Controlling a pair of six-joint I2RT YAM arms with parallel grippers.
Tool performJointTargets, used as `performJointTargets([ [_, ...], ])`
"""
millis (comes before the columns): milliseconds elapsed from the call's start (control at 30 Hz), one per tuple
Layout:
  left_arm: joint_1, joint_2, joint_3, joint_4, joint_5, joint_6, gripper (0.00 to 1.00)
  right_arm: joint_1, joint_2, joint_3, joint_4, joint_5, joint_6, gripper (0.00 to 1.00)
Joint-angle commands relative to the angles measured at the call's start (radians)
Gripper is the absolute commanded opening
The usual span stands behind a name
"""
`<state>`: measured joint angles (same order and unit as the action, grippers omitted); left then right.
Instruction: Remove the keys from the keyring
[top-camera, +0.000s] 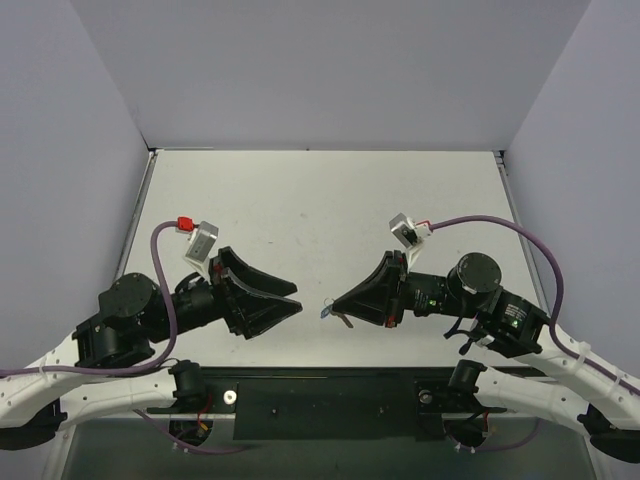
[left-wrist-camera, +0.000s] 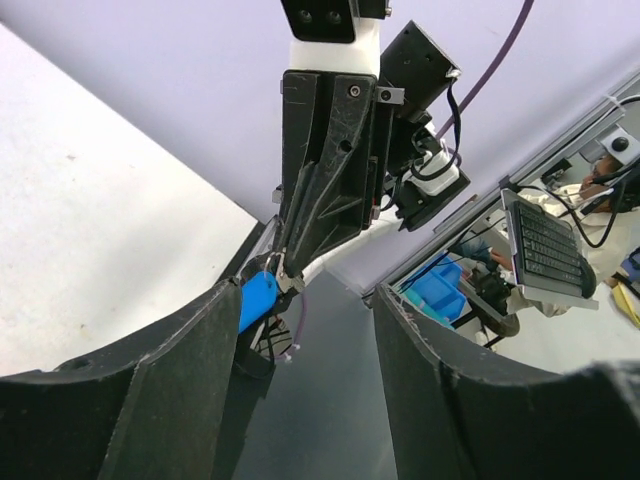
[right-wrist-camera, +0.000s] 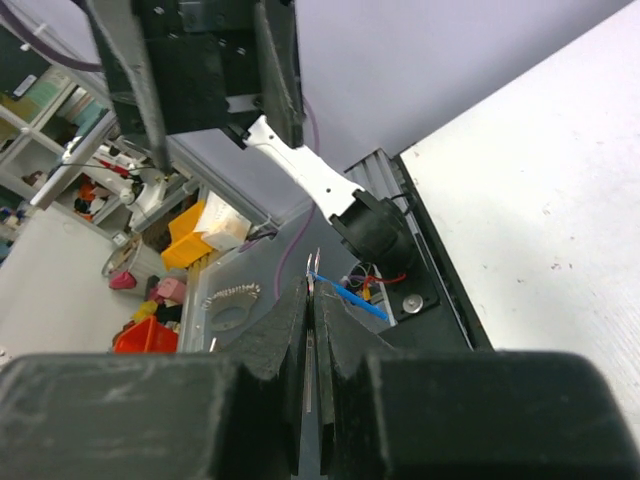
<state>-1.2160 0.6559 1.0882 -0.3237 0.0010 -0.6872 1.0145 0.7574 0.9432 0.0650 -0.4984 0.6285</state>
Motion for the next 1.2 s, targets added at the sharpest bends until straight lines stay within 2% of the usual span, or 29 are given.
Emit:
performJointTargets([
  [0, -0.005, 0.008, -0.070, 0.222, 0.054, -0.024, 0.63, 0.004, 0.006, 0.002, 0.176, -0.083, 0.059, 0.00],
  [167, -0.005, 0.050, -0.082, 0.276, 0.102, -0.034, 0.51, 0.004, 0.007, 0.005, 0.223, -0.115, 0.085, 0.00],
  [300, -0.005, 0.063, -0.088, 0.299, 0.105, -0.037, 0.46, 0.004, 0.007, 0.009, 0.226, -0.114, 0.088, 0.00],
  [800, -0.005, 0.080, -0.083, 0.279, 0.094, -0.031, 0.33, 0.004, 0.014, 0.009, 0.223, -0.112, 0.082, 0.00],
  [1167, -0.005, 0.090, -0.088, 0.287, 0.090, -0.034, 0.29, 0.004, 0.019, 0.008, 0.216, -0.114, 0.077, 0.00],
])
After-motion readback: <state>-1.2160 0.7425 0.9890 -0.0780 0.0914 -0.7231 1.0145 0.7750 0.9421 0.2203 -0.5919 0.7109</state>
